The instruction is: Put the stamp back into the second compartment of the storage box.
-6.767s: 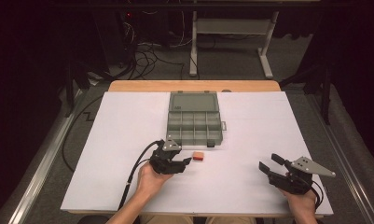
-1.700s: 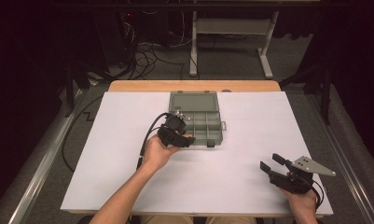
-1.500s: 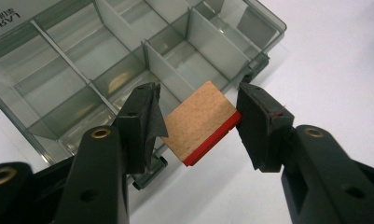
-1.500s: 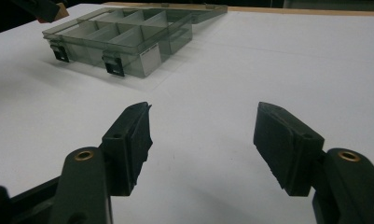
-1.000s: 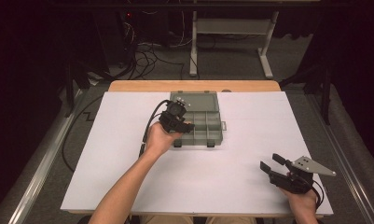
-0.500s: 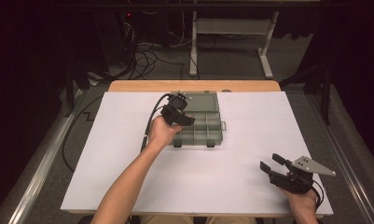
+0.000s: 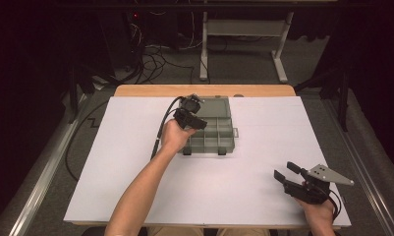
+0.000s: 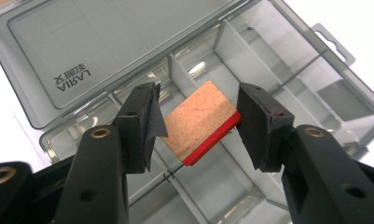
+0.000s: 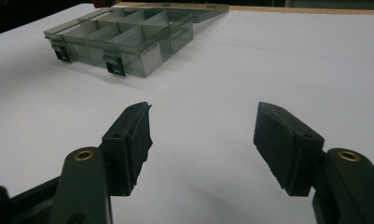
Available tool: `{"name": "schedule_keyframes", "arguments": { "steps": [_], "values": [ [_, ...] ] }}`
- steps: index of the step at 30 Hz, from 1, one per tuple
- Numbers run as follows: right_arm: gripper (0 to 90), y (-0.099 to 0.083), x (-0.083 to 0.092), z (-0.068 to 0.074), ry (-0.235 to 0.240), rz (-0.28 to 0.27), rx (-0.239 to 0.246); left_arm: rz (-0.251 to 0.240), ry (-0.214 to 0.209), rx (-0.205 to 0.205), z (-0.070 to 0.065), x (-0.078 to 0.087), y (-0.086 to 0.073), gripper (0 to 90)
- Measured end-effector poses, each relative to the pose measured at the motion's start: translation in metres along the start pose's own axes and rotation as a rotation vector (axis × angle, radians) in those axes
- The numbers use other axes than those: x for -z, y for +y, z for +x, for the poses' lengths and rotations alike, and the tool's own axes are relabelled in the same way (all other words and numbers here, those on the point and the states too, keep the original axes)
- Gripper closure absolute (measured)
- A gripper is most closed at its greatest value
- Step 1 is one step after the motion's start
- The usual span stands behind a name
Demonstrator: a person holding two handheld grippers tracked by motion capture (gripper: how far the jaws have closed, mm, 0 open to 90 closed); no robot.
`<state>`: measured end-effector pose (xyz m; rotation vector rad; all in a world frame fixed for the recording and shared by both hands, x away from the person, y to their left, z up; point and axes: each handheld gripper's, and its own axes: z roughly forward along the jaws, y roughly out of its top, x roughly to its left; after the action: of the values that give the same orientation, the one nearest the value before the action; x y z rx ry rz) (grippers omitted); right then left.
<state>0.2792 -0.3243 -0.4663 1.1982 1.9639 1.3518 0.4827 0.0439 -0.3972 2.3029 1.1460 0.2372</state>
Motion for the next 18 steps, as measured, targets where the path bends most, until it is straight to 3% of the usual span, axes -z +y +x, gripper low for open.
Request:
{"name": "schedule_keyframes", "arguments": {
  "steps": [8, 18],
  "values": [
    [36.6, 0.0, 0.0, 0.0, 0.001, -0.002, -0.001, 0.028, 0.02, 0.017, 0.004, -0.014, 0.0, 49.5],
    [36.6, 0.0, 0.0, -0.001, 0.006, 0.0, 0.001, 0.04, 0.025, 0.027, 0.007, -0.017, -0.001, 45.0]
  ]
}}
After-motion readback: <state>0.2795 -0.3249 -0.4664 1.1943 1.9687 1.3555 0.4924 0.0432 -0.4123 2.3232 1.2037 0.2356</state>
